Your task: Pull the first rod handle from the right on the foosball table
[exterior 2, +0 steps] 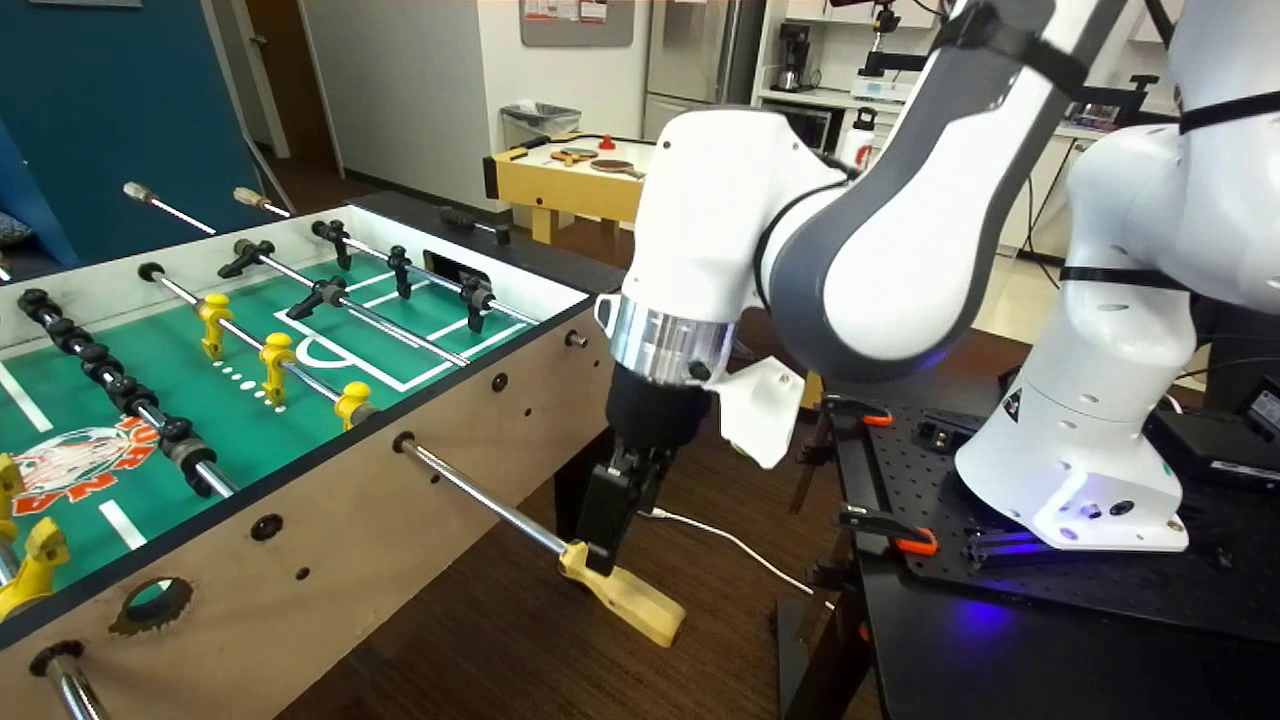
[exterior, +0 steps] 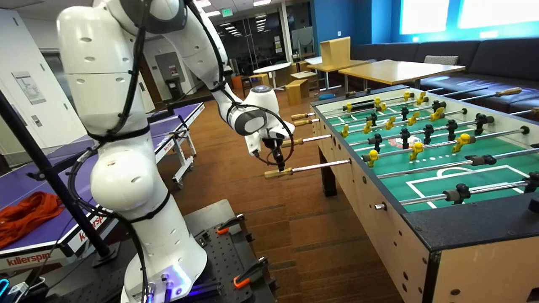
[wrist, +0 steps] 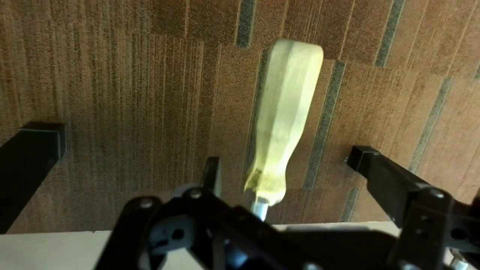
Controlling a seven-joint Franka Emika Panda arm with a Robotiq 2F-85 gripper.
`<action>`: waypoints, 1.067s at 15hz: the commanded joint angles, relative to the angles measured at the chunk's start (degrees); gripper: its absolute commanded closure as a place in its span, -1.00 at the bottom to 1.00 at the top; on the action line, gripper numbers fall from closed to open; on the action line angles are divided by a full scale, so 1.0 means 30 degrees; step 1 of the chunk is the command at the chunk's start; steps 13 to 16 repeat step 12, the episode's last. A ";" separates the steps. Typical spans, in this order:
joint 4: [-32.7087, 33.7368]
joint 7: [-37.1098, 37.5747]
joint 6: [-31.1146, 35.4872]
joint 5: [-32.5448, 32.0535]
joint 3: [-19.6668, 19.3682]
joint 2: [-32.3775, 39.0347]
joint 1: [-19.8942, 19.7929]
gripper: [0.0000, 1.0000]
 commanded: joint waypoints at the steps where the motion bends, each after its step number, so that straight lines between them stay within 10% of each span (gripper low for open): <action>1: -0.1281 -0.3055 -0.4253 0.2183 -0.0843 -0.4849 -0.0481 -1.00; 8: -0.1210 -0.5229 -0.9686 -0.0514 -0.6004 -0.9888 -0.0158 -1.00; 16: -0.0965 -0.5753 -1.0297 -0.1634 -0.7315 -1.0795 -0.0117 -1.00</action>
